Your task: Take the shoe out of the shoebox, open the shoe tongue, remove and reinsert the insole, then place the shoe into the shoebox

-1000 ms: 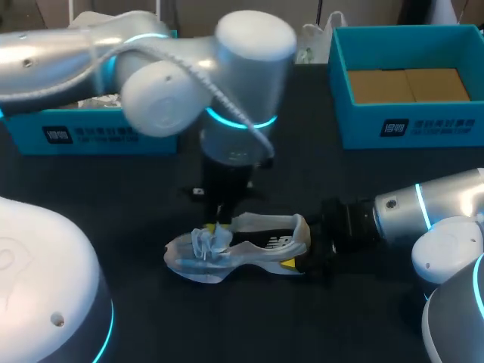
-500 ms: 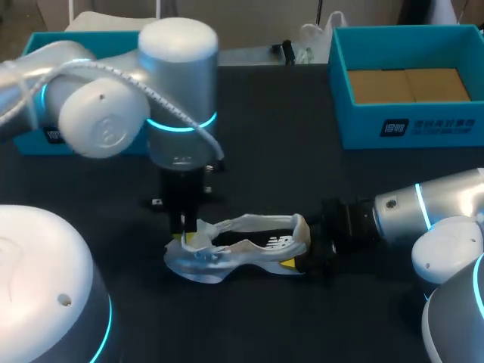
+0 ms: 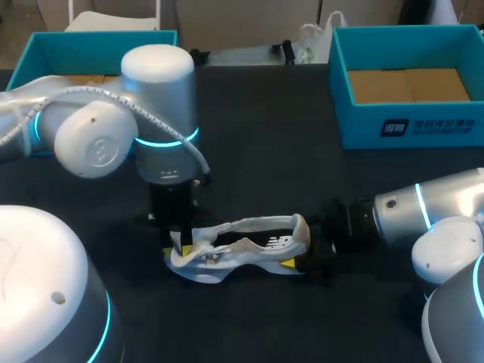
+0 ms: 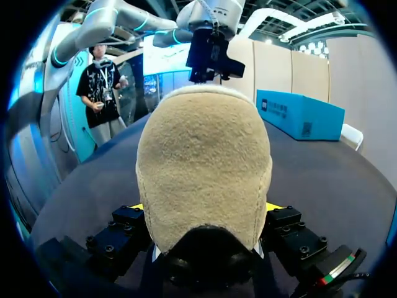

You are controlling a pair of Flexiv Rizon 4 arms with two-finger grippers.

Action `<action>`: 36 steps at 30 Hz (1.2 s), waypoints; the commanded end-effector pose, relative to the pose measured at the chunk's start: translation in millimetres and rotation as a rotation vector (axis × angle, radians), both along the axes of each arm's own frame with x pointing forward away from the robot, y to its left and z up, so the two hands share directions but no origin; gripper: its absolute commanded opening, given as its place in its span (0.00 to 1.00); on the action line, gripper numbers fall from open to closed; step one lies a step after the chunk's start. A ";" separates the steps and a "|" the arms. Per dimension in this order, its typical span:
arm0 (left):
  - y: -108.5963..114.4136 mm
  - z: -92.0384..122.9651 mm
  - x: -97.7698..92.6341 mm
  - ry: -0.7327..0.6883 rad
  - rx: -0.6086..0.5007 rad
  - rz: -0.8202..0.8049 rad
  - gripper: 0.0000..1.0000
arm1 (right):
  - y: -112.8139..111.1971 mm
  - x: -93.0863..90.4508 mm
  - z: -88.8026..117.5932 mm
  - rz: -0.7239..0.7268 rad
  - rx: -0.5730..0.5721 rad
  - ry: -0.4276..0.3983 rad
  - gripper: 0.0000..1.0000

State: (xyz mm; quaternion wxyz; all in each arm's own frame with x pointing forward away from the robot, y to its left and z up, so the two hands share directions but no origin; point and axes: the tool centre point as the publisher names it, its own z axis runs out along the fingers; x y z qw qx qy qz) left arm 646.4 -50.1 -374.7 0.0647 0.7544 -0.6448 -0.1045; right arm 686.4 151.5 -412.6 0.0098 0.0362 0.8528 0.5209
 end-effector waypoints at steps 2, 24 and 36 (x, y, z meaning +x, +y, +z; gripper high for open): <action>-3.9 -0.4 3.4 0.006 0.027 -0.009 0.49 | 0.9 -0.5 1.6 -0.001 -0.006 0.001 0.00; -15.4 80.2 15.2 -0.138 -0.084 -0.176 0.64 | 0.9 -0.5 1.6 -0.001 -0.006 0.001 0.00; -47.6 129.1 30.7 -0.194 -0.166 -0.365 0.69 | 0.9 -0.5 1.6 -0.001 -0.006 0.001 0.00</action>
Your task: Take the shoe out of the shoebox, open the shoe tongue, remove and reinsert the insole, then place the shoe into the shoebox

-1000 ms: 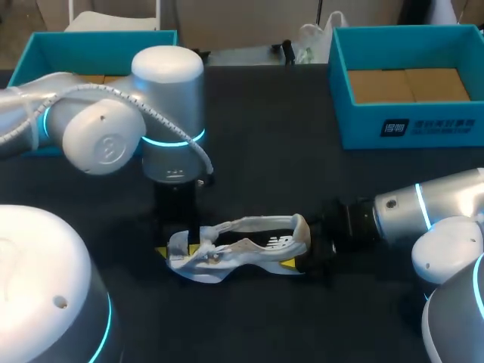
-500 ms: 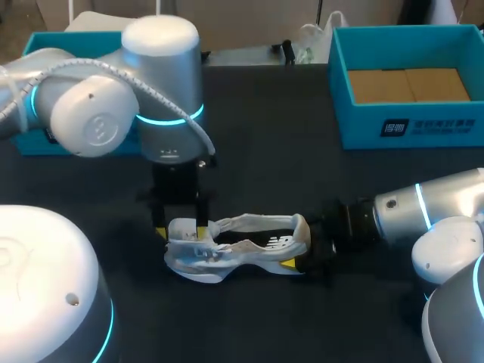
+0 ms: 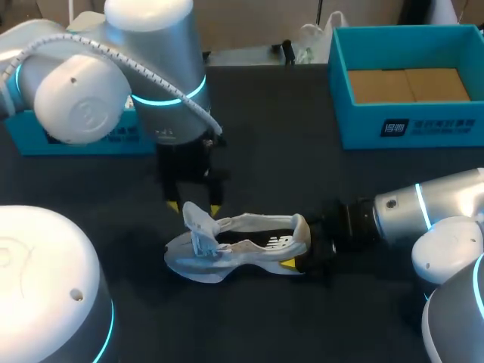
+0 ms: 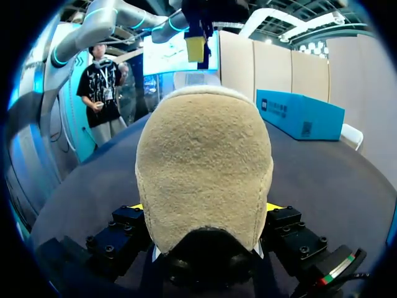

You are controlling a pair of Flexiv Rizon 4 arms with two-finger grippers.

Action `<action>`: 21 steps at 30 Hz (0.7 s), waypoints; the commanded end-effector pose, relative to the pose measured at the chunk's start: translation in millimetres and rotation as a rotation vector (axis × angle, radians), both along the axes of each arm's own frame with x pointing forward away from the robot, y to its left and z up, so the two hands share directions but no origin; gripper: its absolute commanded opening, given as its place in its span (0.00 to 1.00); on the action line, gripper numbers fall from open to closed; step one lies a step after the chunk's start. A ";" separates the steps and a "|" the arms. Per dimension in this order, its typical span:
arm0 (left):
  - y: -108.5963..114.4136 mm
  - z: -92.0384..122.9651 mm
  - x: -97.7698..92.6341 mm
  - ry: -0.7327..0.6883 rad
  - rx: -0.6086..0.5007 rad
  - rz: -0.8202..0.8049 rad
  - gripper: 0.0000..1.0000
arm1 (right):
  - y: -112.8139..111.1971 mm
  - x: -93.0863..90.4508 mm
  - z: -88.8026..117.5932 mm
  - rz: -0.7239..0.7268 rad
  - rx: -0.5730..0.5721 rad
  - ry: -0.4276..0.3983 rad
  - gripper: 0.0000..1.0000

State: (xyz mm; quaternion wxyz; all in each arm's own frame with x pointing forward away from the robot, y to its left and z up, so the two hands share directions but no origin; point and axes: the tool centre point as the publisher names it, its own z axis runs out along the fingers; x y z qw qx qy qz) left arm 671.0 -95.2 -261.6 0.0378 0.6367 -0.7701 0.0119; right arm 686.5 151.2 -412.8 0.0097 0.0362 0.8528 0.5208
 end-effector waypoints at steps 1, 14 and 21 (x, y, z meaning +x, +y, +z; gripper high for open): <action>-5.2 19.8 7.9 0.004 -0.014 -0.048 0.69 | 1.2 -0.6 1.8 -0.001 -0.006 0.000 0.00; -55.7 47.9 3.8 0.011 0.032 -0.526 0.69 | 1.2 -0.6 1.8 -0.001 -0.006 0.000 0.00; -74.9 55.0 -2.5 0.093 0.014 -0.824 0.37 | 1.2 -0.6 1.8 -0.001 -0.006 0.000 0.00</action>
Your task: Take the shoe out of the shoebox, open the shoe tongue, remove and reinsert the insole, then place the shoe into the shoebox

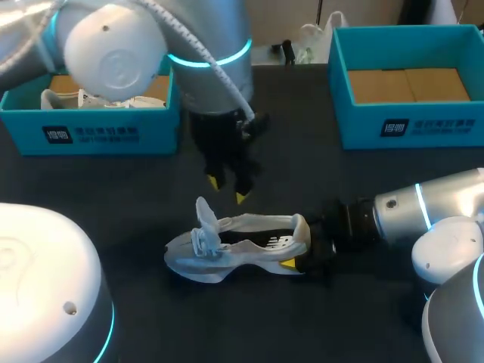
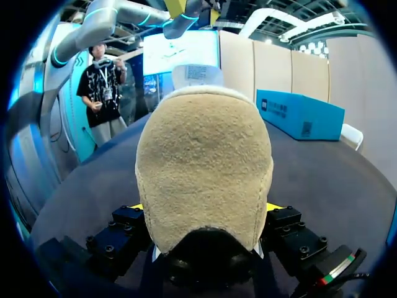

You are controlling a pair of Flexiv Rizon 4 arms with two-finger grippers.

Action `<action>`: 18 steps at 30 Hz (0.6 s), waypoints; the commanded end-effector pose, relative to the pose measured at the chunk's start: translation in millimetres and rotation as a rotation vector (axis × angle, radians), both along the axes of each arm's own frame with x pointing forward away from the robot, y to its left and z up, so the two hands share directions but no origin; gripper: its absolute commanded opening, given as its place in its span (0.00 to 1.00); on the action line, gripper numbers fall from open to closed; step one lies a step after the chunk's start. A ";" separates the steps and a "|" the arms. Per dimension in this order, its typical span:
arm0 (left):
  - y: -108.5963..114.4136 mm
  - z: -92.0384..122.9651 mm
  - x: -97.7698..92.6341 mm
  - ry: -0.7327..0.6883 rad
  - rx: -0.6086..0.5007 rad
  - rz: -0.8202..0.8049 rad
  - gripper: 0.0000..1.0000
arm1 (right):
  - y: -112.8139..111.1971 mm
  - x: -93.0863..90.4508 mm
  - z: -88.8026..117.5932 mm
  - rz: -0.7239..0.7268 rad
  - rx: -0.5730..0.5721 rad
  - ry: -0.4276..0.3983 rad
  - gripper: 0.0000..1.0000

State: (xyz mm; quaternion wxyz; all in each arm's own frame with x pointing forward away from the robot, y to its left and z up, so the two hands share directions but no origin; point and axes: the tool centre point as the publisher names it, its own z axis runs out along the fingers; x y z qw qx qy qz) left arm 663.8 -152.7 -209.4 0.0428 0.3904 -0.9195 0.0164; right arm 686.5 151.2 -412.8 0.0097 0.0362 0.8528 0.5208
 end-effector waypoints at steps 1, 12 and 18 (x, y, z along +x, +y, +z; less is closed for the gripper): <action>-20.1 2.5 4.2 0.108 0.078 -0.309 0.18 | 1.2 -0.6 1.8 -0.001 -0.006 0.000 0.00; -27.4 -2.6 2.2 0.298 0.131 -0.636 0.00 | 1.2 -0.6 1.8 -0.001 -0.006 0.000 0.00; -28.0 -13.6 1.2 0.244 0.122 -0.718 0.00 | 1.2 -0.6 1.8 -0.001 -0.006 0.000 0.00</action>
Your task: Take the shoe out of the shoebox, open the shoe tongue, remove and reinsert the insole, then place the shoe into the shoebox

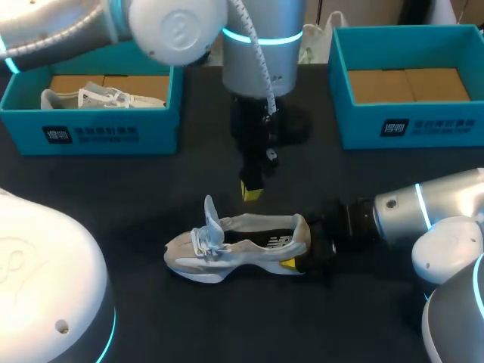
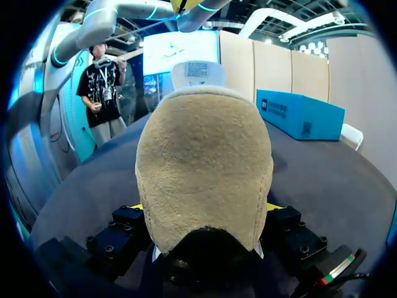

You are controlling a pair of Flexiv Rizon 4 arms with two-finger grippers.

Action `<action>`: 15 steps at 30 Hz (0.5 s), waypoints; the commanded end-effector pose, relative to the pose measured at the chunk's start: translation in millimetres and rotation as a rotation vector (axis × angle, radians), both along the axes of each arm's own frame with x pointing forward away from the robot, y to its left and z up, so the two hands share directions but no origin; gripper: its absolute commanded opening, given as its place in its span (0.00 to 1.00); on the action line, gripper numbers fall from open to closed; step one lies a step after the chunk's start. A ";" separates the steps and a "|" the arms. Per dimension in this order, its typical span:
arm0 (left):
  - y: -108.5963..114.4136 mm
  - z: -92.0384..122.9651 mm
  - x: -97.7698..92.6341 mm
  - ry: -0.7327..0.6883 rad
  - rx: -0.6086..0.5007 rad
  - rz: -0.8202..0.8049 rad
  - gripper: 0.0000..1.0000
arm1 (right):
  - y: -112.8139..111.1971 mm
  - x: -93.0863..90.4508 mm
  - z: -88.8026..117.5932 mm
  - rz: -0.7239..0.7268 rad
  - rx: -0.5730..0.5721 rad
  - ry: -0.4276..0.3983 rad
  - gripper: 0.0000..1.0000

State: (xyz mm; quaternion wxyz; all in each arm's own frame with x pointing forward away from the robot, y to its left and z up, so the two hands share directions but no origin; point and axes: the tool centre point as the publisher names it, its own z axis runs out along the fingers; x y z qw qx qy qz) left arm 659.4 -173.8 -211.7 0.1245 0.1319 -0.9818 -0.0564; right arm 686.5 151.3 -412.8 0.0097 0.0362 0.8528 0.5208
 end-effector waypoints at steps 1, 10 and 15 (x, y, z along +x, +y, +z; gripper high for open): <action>-8.2 -14.7 4.1 0.027 0.025 -0.240 0.00 | 1.2 -0.5 1.8 -0.001 -0.006 0.000 0.00; -11.6 -34.3 -1.4 -0.034 -0.082 -0.359 0.00 | 1.2 -0.5 1.8 -0.001 -0.006 0.000 0.00; -13.1 -36.7 -1.7 -0.058 -0.090 -0.359 0.00 | 1.2 -0.5 1.8 -0.001 -0.006 0.000 0.00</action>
